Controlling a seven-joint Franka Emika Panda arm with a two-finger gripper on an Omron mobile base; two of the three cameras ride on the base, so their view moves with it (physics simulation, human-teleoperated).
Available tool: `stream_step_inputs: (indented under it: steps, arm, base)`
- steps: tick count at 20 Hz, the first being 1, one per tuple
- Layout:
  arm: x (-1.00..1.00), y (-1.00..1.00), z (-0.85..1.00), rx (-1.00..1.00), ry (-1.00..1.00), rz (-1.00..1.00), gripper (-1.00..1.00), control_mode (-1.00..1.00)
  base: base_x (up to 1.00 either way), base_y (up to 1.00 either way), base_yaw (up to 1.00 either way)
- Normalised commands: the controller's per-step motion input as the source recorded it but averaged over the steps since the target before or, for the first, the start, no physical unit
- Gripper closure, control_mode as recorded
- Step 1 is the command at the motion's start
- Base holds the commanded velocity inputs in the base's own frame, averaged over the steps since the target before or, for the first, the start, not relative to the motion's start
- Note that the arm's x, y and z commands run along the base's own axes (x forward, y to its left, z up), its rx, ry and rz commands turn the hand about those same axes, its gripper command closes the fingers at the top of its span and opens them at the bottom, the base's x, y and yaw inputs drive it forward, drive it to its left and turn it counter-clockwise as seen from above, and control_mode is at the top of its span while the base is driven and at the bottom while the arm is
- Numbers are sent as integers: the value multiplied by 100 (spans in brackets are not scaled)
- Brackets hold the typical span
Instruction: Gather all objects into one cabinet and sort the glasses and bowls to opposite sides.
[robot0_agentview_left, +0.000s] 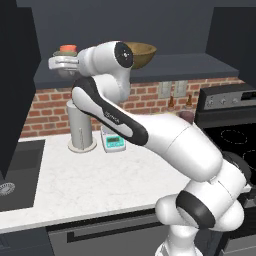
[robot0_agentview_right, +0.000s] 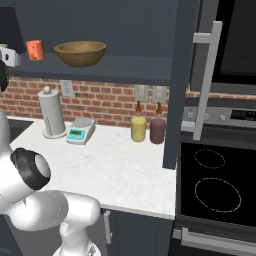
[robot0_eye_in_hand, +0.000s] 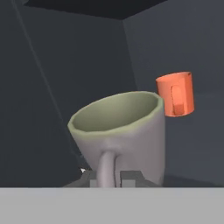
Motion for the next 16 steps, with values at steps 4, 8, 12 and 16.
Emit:
stream_step_inputs:
  steps: [4,8,12,16]
  arm:
    - [29,14,-4,0,0,0,100,-100]
    - [26,0,-16,0,0,0,100,-100]
    - [42,0,-24,0,0,0,100,-100]
    - [40,13,-11,0,1,0,100,-100]
  base:
    - [0,0,0]
    - [0,0,0]
    - [0,0,0]
    - [0,0,0]
